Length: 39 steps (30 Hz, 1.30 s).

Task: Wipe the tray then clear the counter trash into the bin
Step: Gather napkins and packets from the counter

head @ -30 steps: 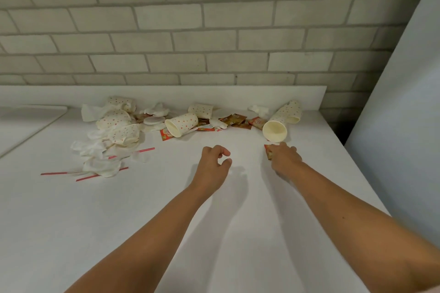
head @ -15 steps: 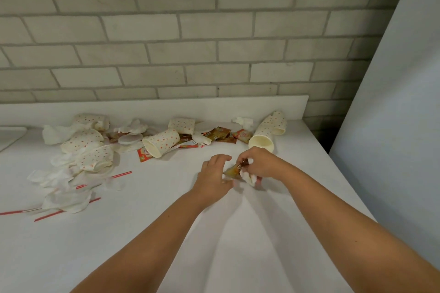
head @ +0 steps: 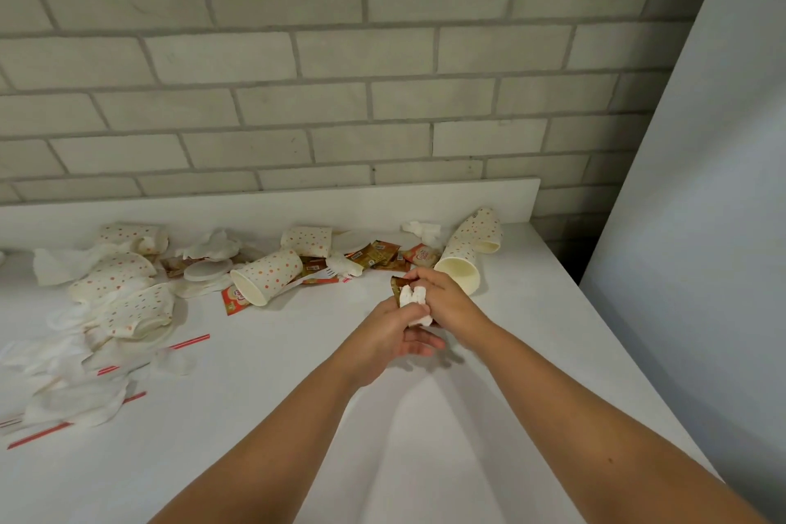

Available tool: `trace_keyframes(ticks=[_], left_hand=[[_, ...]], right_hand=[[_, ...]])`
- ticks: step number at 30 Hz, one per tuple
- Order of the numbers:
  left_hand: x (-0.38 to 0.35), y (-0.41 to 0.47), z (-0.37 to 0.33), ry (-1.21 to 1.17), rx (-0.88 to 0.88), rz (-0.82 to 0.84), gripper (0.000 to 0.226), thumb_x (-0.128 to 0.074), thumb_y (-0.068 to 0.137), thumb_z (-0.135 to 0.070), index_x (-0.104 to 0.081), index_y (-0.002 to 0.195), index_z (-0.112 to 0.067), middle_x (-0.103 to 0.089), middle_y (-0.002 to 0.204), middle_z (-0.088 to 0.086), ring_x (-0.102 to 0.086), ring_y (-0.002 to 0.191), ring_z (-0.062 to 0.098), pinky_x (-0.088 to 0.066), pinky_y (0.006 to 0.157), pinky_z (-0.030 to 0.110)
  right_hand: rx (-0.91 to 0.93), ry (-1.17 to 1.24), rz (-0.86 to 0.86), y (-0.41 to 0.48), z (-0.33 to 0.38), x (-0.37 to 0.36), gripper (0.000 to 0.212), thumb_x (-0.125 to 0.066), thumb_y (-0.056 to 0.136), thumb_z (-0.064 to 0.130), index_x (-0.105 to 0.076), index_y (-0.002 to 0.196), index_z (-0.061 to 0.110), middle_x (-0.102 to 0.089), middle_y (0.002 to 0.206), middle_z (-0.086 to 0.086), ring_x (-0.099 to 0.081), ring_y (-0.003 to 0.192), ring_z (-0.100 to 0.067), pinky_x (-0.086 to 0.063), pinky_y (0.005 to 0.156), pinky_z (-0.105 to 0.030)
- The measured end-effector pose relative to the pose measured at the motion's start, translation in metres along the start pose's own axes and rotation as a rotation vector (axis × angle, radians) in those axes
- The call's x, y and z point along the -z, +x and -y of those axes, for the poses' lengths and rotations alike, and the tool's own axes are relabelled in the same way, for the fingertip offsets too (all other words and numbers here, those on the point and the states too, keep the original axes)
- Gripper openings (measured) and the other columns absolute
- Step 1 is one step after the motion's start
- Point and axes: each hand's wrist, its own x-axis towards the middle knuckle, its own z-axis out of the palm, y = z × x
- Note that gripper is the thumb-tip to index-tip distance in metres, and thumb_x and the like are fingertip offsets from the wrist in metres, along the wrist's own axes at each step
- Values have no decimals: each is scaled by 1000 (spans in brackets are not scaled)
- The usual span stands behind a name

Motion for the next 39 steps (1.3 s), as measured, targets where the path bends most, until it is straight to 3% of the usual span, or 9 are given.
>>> trace_keyframes(ticks=[5,8,10,13,17,22,30,36,39], left_hand=[[4,3,-2,34,-44,-19,26,-43,97,-8,-43,123,-8,-62,87,11,-66,68,19,-53,61,24],[8,4,0,94,-47,-66,29,-45,95,-3,-45,123,-9,-63,89,14,-64,62,16,-52,58,23],[12,4,4,105,-37,-109,30,-45,94,-1,-45,123,-5,-62,89,16,-60,59,17,-49,55,23],[15,4,8,106,-22,-155,29,-40,95,0,-44,123,-6,-61,84,16,-56,55,15,-46,51,22],[16,4,3,91,-15,-199,29,-39,96,-3,-44,123,-12,-62,80,11,-54,53,15,-42,49,22],[22,4,-3,94,21,-276,32,-40,97,-7,-38,125,-22,-63,79,9,-52,57,17,-39,50,23],[33,2,4,225,86,-392,48,-45,95,-16,-32,141,-25,-62,93,6,-54,73,15,-44,60,26],[41,-16,5,225,97,-481,42,-46,94,-19,-39,136,-21,-63,91,6,-55,77,18,-47,69,29],[43,-31,5,183,29,-481,35,-45,94,-15,-44,129,-16,-66,87,7,-58,75,19,-46,66,31]], right_hand=[[-88,183,-33,7,-3,-7,30,-37,92,5,-54,78,24,-53,84,0,-50,72,-9,-40,64,-20],[-142,97,31,5,3,-9,26,-37,97,20,-54,80,28,-53,95,-2,-51,77,-10,-40,61,-21],[-83,-91,79,7,8,-7,27,-34,100,31,-60,93,30,-50,112,-3,-50,95,-11,-43,78,-24],[87,-444,15,20,15,5,40,-33,100,40,-65,115,22,-44,127,-6,-34,126,-19,-26,110,-39],[186,-787,-295,35,17,33,35,-53,92,26,-55,127,22,-41,128,-7,-34,124,-26,-31,104,-37],[-39,-1079,-239,44,5,47,68,-56,84,8,-30,142,32,-26,140,-11,-34,124,-33,-34,101,-39],[-76,-1107,-288,40,-5,47,52,-51,87,5,-44,136,23,-33,134,-11,-56,106,-34,-48,82,-37],[-68,-1176,-275,28,17,45,64,-74,75,20,-44,132,17,-34,134,-9,-58,103,-32,-47,70,-34],[27,-1150,-311,21,37,34,47,-56,87,12,-44,132,14,-38,131,-10,-57,104,-33,-42,67,-35]])
